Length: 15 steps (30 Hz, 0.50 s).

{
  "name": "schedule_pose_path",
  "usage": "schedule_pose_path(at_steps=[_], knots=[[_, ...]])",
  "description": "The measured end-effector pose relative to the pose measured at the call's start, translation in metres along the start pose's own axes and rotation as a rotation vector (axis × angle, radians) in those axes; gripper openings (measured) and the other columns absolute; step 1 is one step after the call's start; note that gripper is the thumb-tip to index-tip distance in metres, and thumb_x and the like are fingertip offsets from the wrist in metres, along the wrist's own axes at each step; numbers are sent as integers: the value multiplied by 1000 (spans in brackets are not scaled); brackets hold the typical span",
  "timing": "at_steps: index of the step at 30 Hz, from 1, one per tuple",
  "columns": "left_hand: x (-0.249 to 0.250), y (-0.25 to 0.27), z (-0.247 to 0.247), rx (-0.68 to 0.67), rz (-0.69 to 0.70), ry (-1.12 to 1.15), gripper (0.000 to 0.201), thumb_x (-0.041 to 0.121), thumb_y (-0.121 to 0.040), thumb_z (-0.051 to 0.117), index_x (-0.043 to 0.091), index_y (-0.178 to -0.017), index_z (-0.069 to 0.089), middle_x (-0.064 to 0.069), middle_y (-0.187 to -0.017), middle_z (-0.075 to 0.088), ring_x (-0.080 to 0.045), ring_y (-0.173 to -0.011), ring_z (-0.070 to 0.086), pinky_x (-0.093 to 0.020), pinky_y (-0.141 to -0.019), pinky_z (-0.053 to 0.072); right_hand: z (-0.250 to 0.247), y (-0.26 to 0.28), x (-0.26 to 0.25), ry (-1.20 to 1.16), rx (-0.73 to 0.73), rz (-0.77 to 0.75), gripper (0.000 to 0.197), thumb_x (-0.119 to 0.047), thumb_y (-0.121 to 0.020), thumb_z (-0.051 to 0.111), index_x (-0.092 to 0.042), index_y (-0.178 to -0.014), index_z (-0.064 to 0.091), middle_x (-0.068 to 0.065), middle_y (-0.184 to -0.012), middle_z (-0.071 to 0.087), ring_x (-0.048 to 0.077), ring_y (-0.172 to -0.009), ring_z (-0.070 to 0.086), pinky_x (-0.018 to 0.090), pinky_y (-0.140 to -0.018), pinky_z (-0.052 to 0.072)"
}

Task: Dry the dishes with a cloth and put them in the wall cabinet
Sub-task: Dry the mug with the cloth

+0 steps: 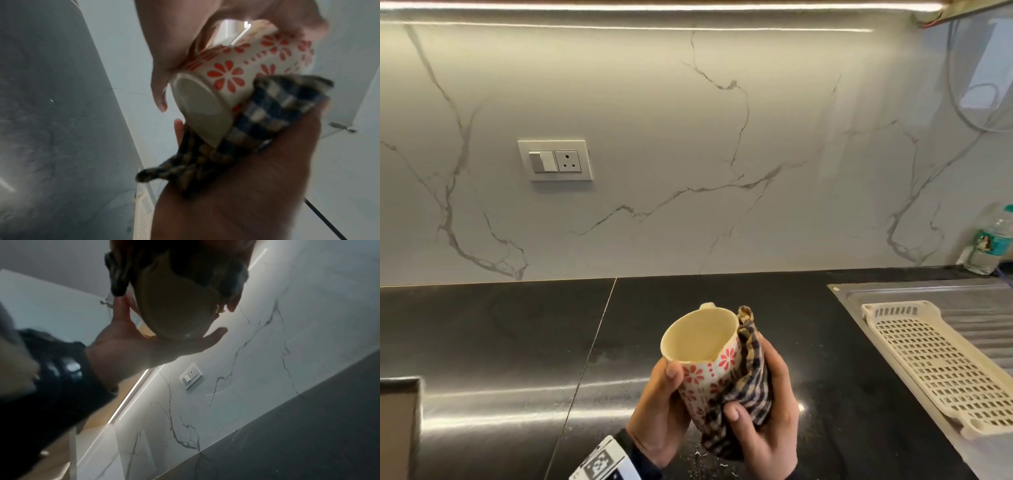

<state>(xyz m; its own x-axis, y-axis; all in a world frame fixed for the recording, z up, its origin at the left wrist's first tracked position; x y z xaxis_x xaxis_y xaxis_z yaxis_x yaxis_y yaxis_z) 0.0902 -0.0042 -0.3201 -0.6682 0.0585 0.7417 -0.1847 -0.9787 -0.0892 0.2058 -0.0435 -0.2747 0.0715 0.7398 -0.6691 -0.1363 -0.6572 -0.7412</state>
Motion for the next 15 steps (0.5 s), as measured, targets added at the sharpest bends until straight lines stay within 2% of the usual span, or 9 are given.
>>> schedule_pose_path(at_steps=[1,3,6,7,9,11,13,15], knots=[[-1,-1,-2,8,-18,0,104,49,-20,92,-1,-106,65,-25,-104,68,-32,-91,68,-35,-68,57,2,1,1,6,-7,5,69,-59,-77,62,-27,-135,44,6,-130,55,27,-119,55,40,-93,49],[-3,-4,-2,8,-47,-45,113,58,-29,88,-3,-118,56,-26,-113,64,-35,-102,64,-37,-76,56,6,1,2,107,-35,-2,72,-61,-76,62,-28,-136,42,5,-131,53,23,-121,53,36,-95,49],[6,-4,-4,54,33,-117,109,59,-44,84,-3,-126,48,-25,-121,60,-36,-113,58,-36,-85,53,10,-3,-2,362,-81,-60,76,-70,-75,55,-39,-141,31,6,-135,47,15,-124,48,19,-97,44],[8,-4,-4,45,50,-123,106,54,-43,87,-3,-125,51,-25,-121,60,-35,-112,59,-35,-85,53,15,-2,-6,449,-113,-108,77,-71,-76,53,-37,-141,30,6,-136,45,17,-123,48,18,-96,44],[5,-3,-6,-4,13,-92,92,41,-29,94,0,-107,67,-24,-108,67,-32,-96,67,-34,-73,57,26,-1,-12,560,-188,-161,78,-73,-76,50,-33,-140,31,3,-138,41,17,-122,47,19,-92,44],[4,-1,-11,-27,-9,-29,81,35,-17,96,4,-89,75,-22,-94,71,-29,-80,71,-33,-61,57,32,-5,-13,586,-245,-121,82,-76,-75,47,-36,-143,25,-7,-140,39,10,-125,43,15,-91,40],[7,-2,-12,-30,-8,18,81,37,-18,95,5,-90,75,-22,-95,70,-30,-82,70,-35,-62,58,30,-12,-9,499,-267,-33,85,-78,-72,48,-42,-144,20,-21,-137,39,1,-125,40,16,-97,39],[11,-2,-6,-61,-5,41,80,39,-21,95,5,-91,75,-22,-97,70,-31,-86,69,-35,-65,58,31,-19,-3,427,-327,34,84,-79,-71,48,-43,-142,22,-24,-133,42,0,-122,41,31,-103,40]])
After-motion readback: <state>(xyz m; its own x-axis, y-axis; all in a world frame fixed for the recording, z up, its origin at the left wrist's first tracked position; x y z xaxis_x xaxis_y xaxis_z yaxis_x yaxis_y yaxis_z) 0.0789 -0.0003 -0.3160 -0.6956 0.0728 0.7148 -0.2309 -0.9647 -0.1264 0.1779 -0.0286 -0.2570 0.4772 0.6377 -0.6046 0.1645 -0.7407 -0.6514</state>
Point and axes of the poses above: each hand's wrist, its own y-axis away from the middle knuckle, its own z-axis out of the palm, x = y × z, the point moved 10 cm from there along -y, towards the middle knuckle
